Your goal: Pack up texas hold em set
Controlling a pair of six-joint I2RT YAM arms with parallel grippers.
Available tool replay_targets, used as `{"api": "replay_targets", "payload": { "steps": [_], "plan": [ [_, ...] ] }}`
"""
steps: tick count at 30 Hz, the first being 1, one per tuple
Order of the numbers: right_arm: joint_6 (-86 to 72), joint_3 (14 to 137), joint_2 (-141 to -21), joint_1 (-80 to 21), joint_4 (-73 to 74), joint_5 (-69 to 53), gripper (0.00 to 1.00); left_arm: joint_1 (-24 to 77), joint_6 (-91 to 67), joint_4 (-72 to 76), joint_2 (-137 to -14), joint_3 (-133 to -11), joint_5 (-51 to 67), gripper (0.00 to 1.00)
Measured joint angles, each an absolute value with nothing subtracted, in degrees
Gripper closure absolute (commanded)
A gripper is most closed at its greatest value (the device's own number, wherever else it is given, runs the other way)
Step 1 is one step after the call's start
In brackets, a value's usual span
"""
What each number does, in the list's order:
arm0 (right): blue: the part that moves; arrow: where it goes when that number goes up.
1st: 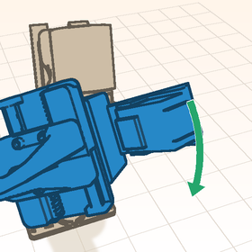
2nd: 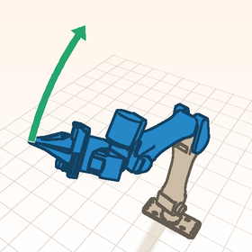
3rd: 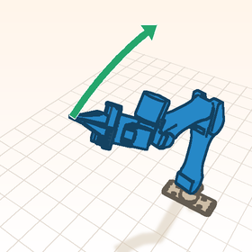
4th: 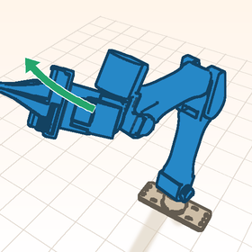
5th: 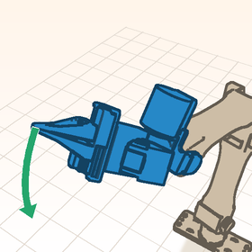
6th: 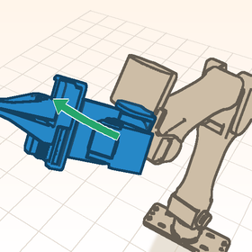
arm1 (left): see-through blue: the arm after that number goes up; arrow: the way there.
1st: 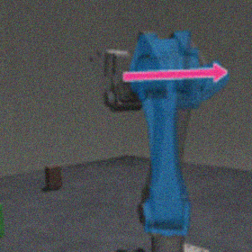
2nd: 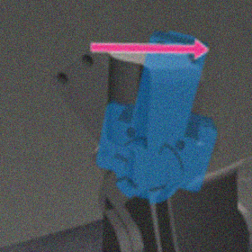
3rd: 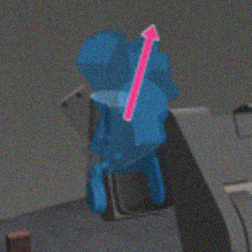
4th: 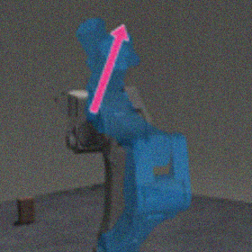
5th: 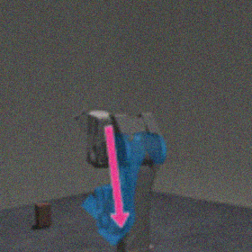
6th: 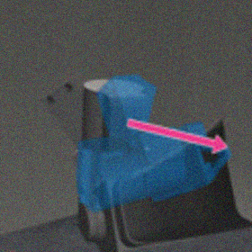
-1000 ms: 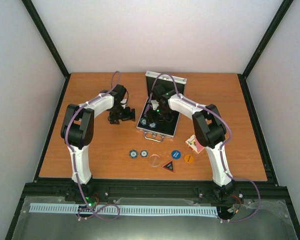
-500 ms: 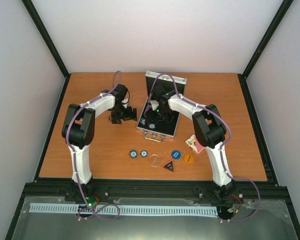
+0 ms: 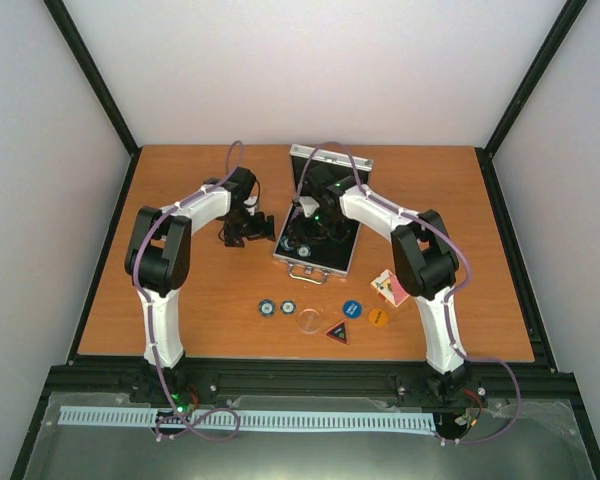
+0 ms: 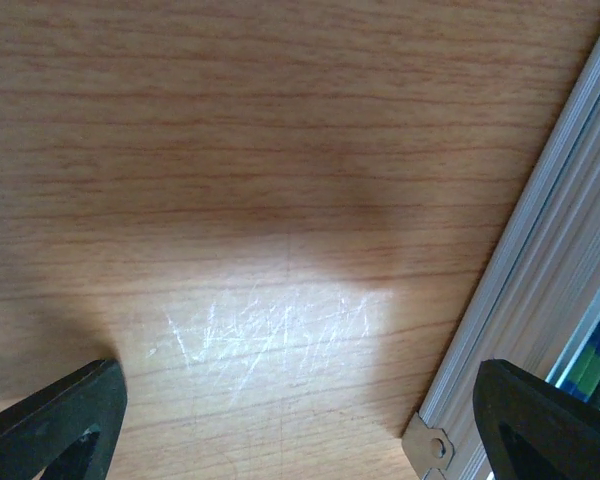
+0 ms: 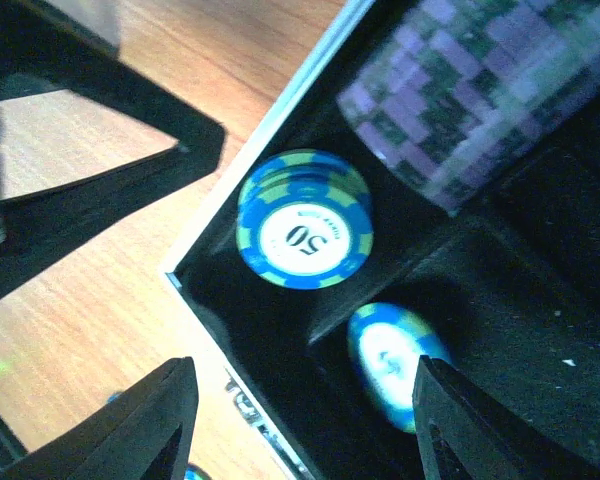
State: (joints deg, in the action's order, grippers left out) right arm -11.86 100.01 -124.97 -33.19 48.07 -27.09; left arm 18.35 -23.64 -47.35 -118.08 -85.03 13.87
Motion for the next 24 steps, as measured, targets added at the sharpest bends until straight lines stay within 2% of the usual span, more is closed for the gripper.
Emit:
{"api": "replay_targets", "payload": {
  "steps": [9,24],
  "plan": [
    [-10.24,100.01,-123.59,-35.14,48.82,-29.52,0.38,18.35,-23.55,-47.4,-118.39,-85.47,14.39,0.02],
    [-12.67,100.36,-125.29,-34.11,51.59,-19.46,0.37,18.35,-23.42,-47.51,-118.39,-85.52,14.39,0.02]
  ]
}}
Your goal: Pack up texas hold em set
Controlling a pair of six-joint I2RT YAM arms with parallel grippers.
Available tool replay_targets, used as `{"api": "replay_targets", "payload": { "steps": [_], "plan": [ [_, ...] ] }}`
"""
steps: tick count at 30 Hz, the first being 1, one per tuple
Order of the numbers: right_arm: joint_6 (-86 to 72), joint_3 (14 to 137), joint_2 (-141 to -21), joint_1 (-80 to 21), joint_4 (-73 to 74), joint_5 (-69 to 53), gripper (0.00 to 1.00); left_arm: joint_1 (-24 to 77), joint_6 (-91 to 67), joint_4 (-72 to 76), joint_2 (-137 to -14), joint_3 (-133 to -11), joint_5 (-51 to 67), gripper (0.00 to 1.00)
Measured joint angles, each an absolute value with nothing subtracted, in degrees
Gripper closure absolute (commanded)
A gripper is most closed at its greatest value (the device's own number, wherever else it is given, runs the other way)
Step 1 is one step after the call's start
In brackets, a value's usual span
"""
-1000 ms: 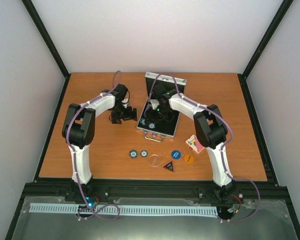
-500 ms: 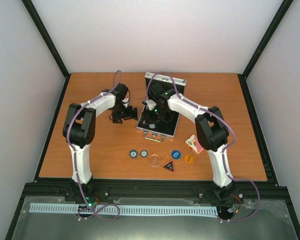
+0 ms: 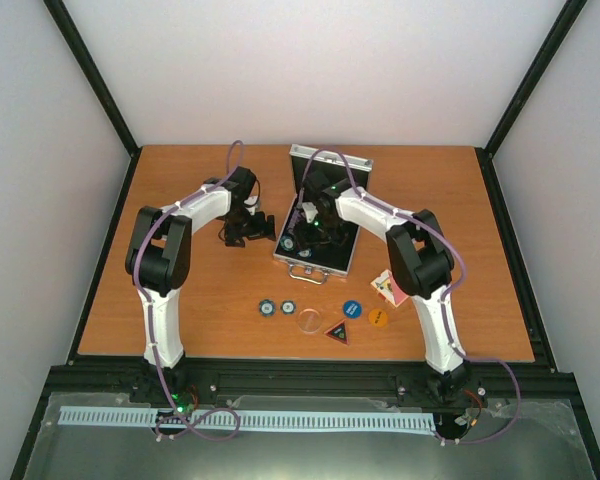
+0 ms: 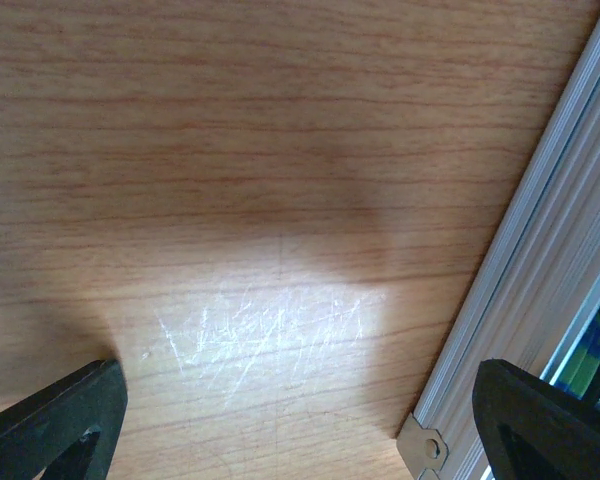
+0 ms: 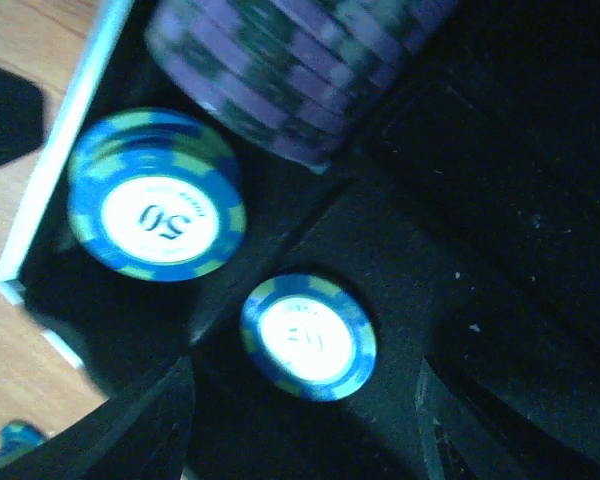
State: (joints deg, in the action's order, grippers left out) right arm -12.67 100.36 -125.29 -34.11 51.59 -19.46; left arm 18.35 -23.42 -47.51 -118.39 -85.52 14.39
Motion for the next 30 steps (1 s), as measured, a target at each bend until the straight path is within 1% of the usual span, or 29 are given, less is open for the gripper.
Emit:
{"api": "replay_targets", "payload": {
  "steps": [4,10,18,30],
  "plan": [
    [-12.95,100.53,-127.59,-34.06,51.62,-18.81,0.37,18.35,-23.24,-47.53,-118.41,-85.52,14.39,0.02],
    [-13.15,100.55,-127.61,-33.91,51.16,-19.33,0.38,18.37,-23.07,-47.44,-118.45,-85.6,14.7,0.02],
    [-11.77,100.01,-127.61,-33.61,49.47,-25.98,0.37,18.37,-23.11,-47.77,-118.78,-86.02,14.79,0.02],
    [-9.56,99.48,-127.48,-33.06,49.63,-29.26,0.37,18.37,-23.11,-47.86,-118.89,-86.11,14.81,0.02]
  ]
}}
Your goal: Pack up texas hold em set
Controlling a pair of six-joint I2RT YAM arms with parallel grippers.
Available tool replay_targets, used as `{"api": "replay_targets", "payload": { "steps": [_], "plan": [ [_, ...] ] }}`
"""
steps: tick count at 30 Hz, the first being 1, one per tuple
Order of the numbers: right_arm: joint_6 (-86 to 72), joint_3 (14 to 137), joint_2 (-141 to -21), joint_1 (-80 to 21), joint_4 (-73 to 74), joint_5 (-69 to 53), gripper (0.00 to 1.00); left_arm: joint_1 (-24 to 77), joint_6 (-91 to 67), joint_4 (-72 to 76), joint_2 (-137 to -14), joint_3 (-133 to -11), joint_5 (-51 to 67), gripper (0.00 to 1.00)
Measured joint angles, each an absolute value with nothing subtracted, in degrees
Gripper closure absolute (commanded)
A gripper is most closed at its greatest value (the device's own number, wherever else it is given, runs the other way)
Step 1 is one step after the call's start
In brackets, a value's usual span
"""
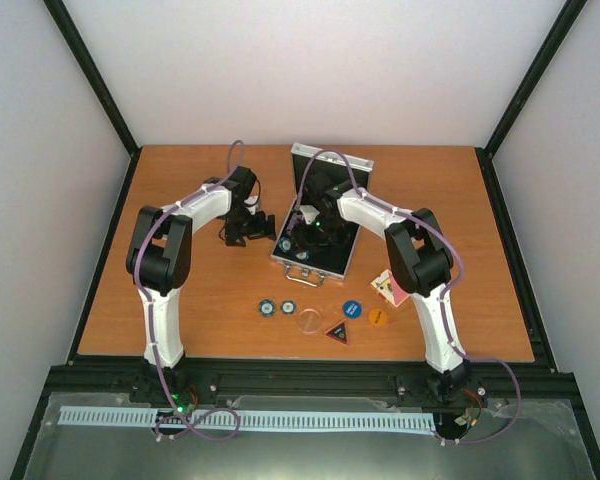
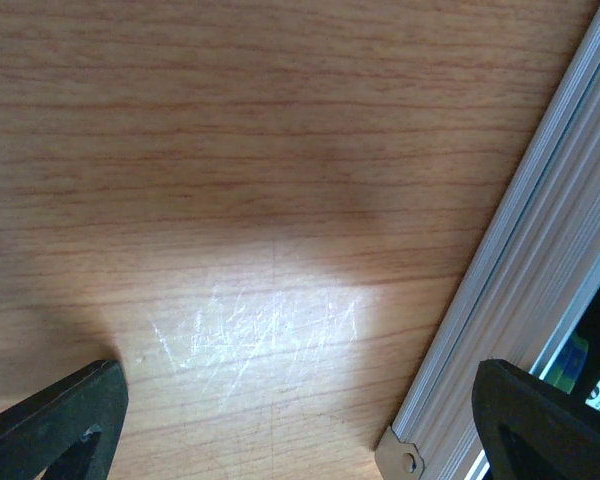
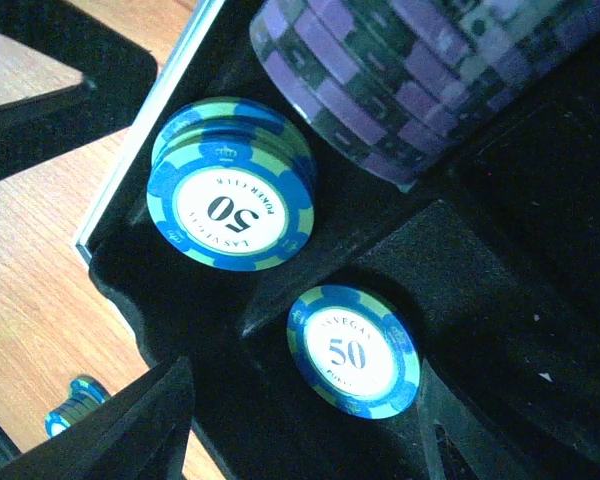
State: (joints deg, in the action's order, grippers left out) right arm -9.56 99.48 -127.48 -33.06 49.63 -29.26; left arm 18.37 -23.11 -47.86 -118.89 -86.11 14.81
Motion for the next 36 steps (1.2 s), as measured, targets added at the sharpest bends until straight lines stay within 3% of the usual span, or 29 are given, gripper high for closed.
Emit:
{"api": "replay_targets", "payload": {
  "steps": [36],
  "plan": [
    [-6.98,105.19,-126.06,-39.51,50.37,-34.13,0.37,18.46,-23.09,-48.23,-119.09,-86.5,14.63,0.03]
  ]
}}
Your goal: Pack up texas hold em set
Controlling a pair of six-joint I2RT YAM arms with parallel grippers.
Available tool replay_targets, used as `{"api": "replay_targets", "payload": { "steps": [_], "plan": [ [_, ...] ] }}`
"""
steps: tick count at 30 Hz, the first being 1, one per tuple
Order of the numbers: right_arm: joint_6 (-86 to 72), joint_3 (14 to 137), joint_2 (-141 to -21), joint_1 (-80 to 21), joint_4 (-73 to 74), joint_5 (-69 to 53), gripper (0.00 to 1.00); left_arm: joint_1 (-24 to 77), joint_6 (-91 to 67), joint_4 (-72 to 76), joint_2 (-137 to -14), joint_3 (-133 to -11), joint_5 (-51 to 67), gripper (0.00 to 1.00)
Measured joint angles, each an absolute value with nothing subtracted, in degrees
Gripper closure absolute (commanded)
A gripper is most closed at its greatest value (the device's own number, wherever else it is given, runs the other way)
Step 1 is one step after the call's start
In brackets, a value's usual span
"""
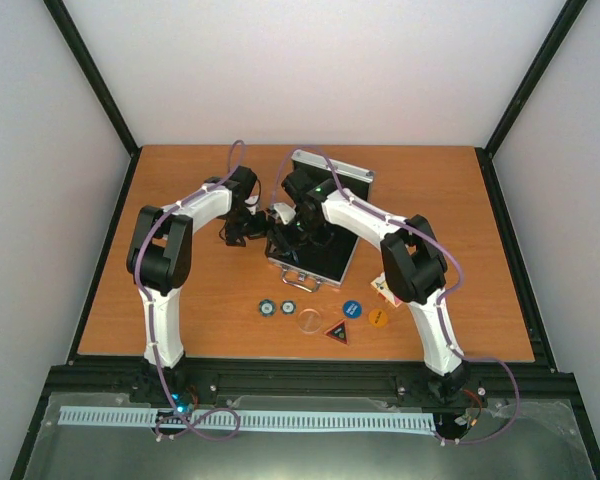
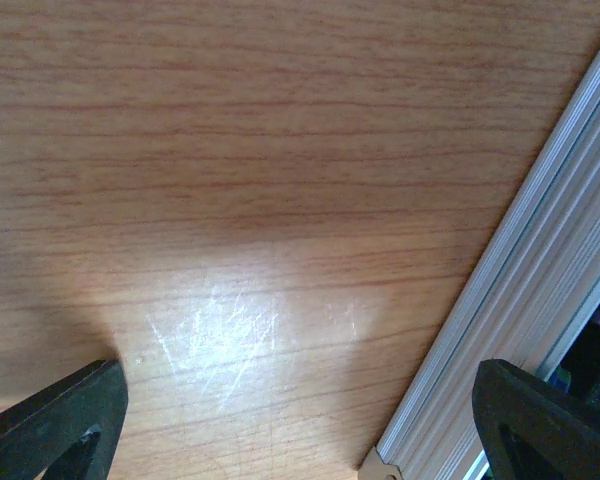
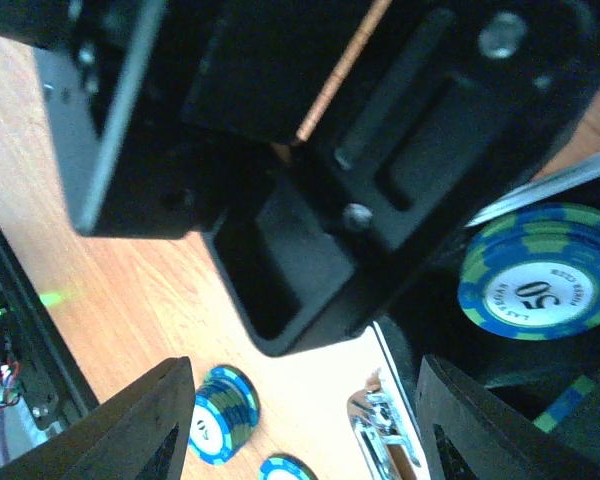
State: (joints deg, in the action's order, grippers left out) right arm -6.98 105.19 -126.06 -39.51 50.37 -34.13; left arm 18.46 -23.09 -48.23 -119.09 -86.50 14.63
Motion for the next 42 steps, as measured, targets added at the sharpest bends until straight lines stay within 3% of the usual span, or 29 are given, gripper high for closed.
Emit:
{"api": "replay_targets", "payload": {
  "steps": [17,42],
  "plan": [
    [-8.19,107.68,-125.93,-39.51,57.47,-13.72,0.41,18.5,-23.07,-48.47,-119.17,-86.74,14.55,0.02],
    [-8.32,111.18,-129.54,-40.51,61.14,-12.6,0.44,18.5,-23.07,-48.07,-118.96,-86.35,14.57,0.02]
  ]
}}
